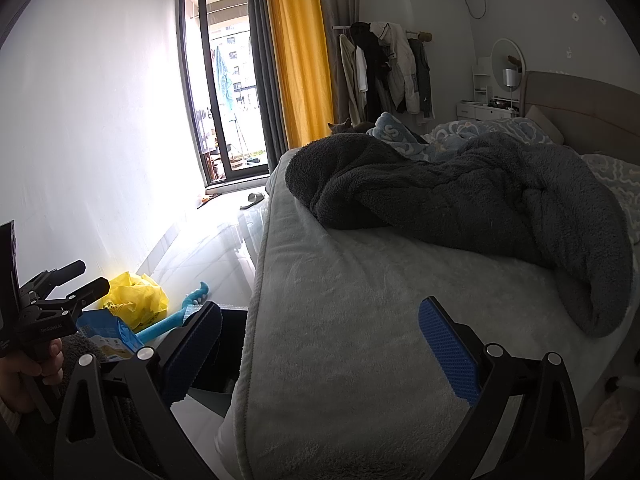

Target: Collect trash

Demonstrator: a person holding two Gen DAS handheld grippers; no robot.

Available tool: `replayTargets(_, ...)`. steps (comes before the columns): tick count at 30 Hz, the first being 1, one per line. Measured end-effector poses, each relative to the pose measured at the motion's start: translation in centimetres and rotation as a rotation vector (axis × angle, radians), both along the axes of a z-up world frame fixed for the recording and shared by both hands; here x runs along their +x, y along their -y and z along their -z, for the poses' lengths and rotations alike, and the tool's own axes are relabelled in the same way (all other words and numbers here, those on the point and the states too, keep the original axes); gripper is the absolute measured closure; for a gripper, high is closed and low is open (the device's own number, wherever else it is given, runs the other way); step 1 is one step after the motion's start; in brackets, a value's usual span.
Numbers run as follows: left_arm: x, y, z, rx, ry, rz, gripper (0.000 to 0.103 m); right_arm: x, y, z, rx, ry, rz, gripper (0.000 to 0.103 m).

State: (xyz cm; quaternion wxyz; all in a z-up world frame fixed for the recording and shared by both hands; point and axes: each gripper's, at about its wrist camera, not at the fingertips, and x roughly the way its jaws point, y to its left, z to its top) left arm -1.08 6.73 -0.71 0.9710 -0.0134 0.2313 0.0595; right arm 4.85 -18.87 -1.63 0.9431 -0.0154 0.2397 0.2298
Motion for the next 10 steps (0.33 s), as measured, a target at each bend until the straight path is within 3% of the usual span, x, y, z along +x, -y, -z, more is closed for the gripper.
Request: replayTargets(10,-0.07,-0.16,0.01,0.000,-0.001,0.002,0.003,0.00,-0.04,-0.05,0.000,0.000,0.000,0.003)
